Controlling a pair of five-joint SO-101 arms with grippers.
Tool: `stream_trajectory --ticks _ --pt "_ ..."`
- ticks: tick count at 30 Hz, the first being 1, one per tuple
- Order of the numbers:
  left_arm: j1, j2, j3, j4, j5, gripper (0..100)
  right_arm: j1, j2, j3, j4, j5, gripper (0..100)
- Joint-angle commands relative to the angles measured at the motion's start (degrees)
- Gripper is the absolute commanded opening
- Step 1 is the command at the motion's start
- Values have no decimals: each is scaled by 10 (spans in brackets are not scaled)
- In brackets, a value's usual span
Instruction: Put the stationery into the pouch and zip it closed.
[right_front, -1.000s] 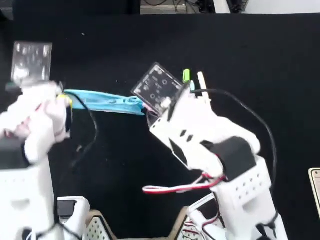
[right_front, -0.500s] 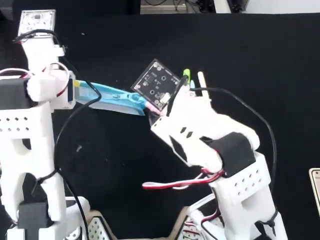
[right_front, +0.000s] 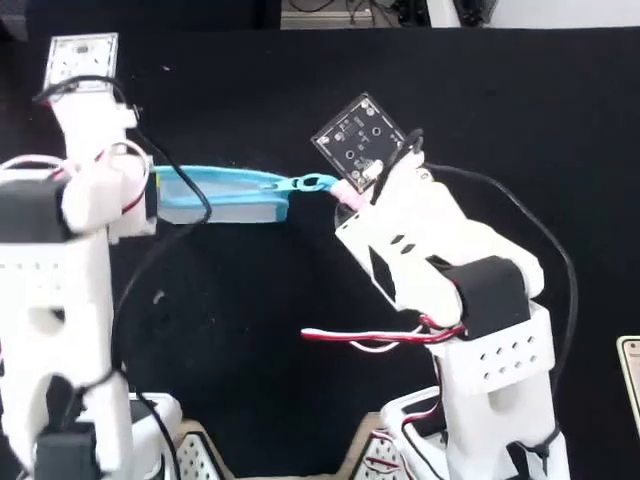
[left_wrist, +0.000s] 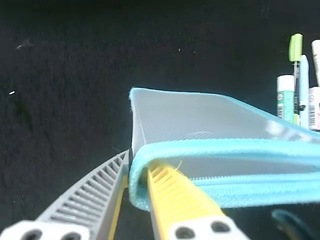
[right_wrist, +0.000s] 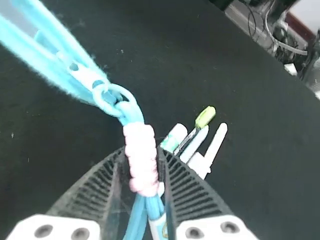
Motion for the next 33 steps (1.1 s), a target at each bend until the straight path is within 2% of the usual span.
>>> stream_trajectory --ticks 1,6,9,11,14,16,22,25,27,30,33 --pt "34 -77 8 4 1 30 -1 1 -35 -11 5 11" --pt "34 -46 15 3 -3 30 -46 2 -48 -6 4 11" --pt "34 4 13 3 -28 30 -65 5 -58 -7 1 18" --pt "34 34 10 3 -27 30 -82 6 -58 -1 0 70" --pt "34 78 -1 3 -27 30 -104 10 -70 25 -10 199" --pt "34 102 -15 3 -27 30 -105 24 -102 52 -30 241" --pt "33 141 -46 4 -27 30 -104 101 -258 123 -36 184" --pt "33 144 -32 4 -25 30 -52 161 -332 148 -41 166" --pt "33 141 -8 4 -8 30 10 213 -356 149 -81 162" --pt "36 136 28 3 1 30 80 301 -339 148 -142 163" --pt "37 136 50 2 2 30 123 396 -313 134 -161 163"
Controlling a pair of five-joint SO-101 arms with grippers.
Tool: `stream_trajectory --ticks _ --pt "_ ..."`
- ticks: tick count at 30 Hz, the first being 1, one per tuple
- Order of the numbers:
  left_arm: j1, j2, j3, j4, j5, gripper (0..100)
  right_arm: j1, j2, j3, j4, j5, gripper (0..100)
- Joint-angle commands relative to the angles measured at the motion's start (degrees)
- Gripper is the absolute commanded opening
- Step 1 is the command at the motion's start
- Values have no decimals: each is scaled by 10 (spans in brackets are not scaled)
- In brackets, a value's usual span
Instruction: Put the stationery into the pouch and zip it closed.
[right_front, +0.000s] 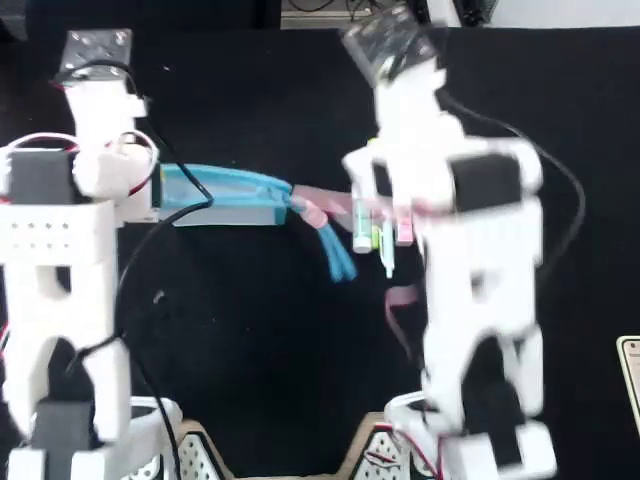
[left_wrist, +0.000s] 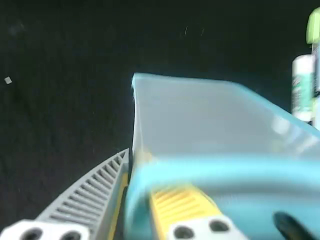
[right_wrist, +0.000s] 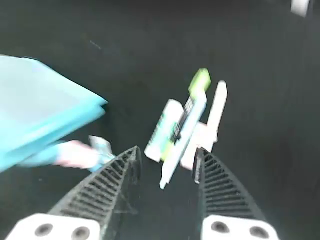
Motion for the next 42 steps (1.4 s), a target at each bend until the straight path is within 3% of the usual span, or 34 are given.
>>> stream_trajectory --ticks 1,12,19,26,42 --pt "14 17 53 2 12 30 73 132 17 -29 -32 163" --pt "15 16 118 -43 13 30 91 334 25 -152 -31 162" --pt "15 -38 125 -42 14 30 64 355 28 -195 -43 124" --pt "15 -106 167 -47 14 30 46 387 71 -303 -92 109" --pt "15 -112 175 -47 12 30 43 543 -50 -275 -93 110"
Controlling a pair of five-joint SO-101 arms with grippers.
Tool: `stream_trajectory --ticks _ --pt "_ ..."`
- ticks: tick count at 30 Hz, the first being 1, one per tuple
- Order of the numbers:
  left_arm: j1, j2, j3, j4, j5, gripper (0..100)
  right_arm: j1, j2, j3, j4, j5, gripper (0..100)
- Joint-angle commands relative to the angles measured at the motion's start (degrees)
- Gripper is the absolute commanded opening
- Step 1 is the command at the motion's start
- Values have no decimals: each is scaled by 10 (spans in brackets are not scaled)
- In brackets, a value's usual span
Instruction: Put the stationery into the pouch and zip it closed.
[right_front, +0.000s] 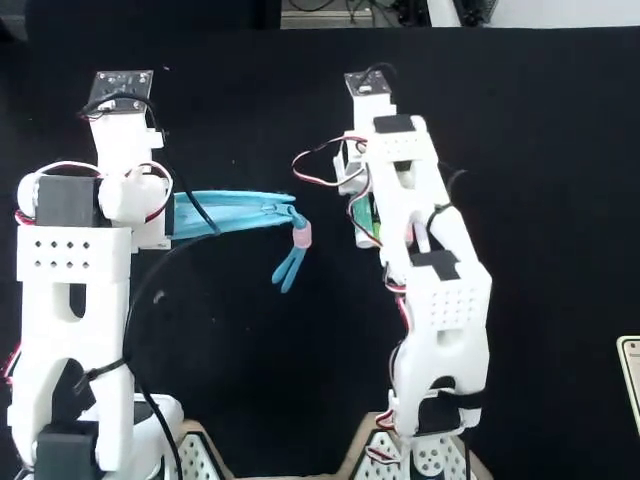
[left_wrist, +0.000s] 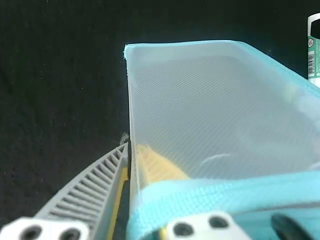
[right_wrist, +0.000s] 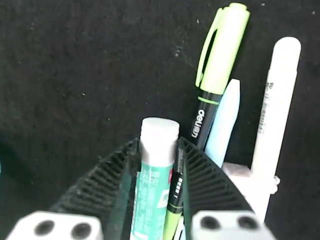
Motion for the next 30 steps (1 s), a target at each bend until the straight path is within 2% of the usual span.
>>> stream_trajectory --ticks 1,5,9,13,17,24,30 --pt "9 -3 7 -3 4 30 -5 31 -59 27 -4 110" --pt "9 -3 7 -3 4 30 -12 66 -104 70 1 113" --pt "9 -3 7 -3 4 30 -12 87 -160 133 3 162" --pt "9 -3 7 -3 4 30 -11 115 -186 147 33 91" --pt "9 -3 7 -3 3 30 -4 120 -211 166 29 33" --pt "9 -3 7 -3 3 30 50 26 -272 309 43 15" --pt "9 -3 7 -3 2 30 171 -51 -236 327 120 15"
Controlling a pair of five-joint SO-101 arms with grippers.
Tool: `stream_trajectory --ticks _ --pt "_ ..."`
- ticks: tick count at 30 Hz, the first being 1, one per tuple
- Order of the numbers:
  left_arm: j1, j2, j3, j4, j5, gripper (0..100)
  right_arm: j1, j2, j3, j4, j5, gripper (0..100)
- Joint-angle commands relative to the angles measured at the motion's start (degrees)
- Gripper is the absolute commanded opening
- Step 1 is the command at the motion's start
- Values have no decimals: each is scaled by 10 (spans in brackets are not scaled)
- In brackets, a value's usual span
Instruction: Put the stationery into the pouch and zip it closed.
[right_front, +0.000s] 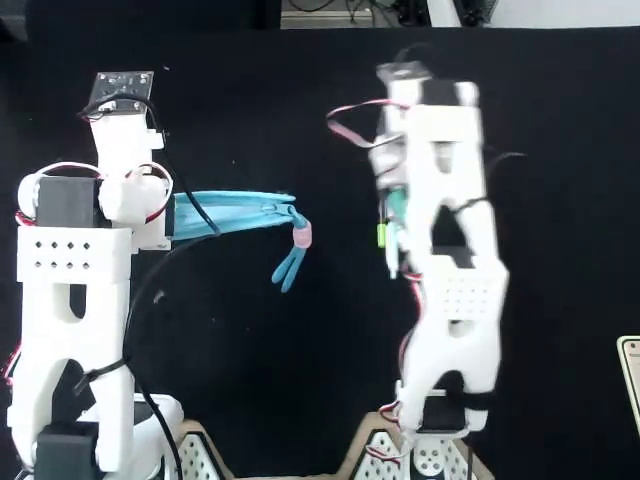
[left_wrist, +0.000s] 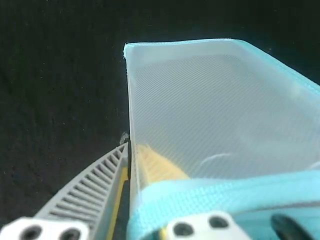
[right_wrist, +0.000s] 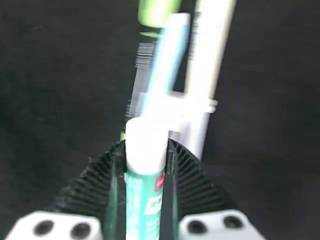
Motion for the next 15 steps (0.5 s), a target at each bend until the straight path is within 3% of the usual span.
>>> stream_trajectory --ticks 1,8,15 --pt "9 -2 5 -3 2 30 106 -82 22 17 71 15" --pt "10 -2 3 -4 2 30 268 -109 191 -46 206 12" --pt "10 -2 0 -4 2 30 333 -228 439 -177 278 14"
